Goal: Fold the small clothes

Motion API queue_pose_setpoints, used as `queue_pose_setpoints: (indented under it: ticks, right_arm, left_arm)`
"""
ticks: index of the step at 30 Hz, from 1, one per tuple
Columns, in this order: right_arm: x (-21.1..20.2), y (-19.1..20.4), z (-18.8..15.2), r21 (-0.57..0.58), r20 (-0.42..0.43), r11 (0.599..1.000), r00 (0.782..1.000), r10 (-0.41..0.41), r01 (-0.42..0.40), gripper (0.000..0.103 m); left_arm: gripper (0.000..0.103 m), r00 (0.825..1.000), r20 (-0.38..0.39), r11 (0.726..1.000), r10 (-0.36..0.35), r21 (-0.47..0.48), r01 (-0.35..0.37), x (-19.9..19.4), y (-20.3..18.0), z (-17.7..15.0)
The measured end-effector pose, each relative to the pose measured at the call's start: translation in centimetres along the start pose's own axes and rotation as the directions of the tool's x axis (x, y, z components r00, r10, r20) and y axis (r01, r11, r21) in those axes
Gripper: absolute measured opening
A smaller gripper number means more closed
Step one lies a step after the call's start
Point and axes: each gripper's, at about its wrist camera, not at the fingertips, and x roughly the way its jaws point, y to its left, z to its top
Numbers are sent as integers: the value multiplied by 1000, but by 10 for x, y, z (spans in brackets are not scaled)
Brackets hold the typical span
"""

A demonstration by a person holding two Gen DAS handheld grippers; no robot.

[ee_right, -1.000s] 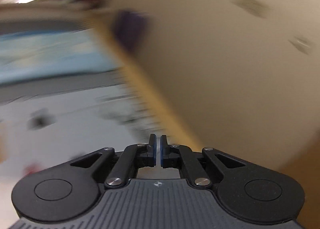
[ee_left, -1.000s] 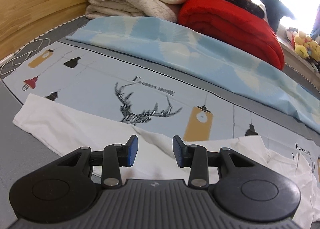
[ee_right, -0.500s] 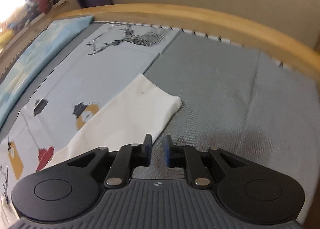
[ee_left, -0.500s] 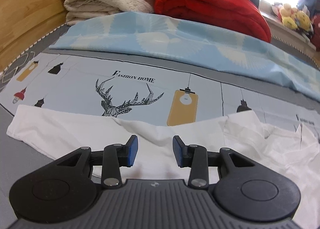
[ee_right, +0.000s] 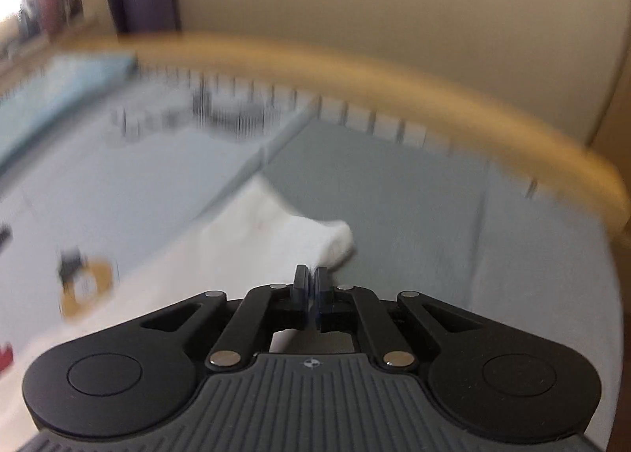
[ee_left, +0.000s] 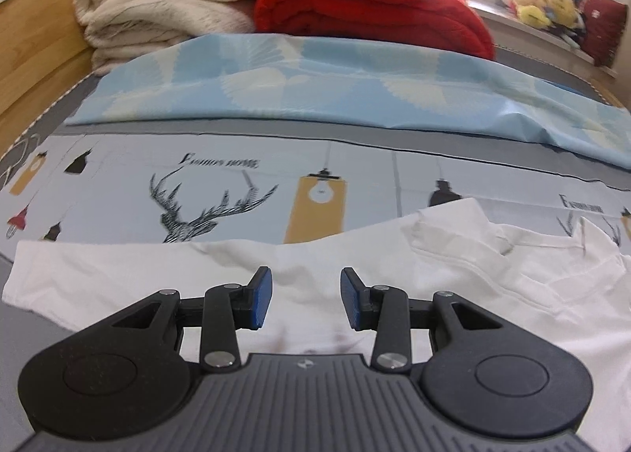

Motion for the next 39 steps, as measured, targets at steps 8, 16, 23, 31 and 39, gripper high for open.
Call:
queue_pose_setpoints:
  ticks: [8, 16, 23, 31, 39]
  right_arm:
    - [-93, 59, -33, -153, 190, 971, 959, 210, -182, 20]
    - [-165, 203, -104, -427, -155, 619, 728, 668, -659, 20]
    - [-163, 260, -145, -471, -265, 566, 721, 641, -676, 23]
    - [-154, 274, -166, -561, -222, 590, 793, 568, -580, 33]
    - [-157, 273, -140, -470, -37, 728, 835, 549, -500, 8]
  left_arm:
    - [43, 996, -43, 995, -78, -59, 75, 15, 7, -12]
    - [43, 984, -92, 983, -153, -117, 141, 54, 7, -28]
    - [49, 975, -223, 996, -26, -86, 7, 91, 12, -52]
    - [34, 983, -175, 984, 58, -156, -86, 74, 19, -39]
    - [43, 984, -143, 991, -102, -96, 88, 69, -9, -34]
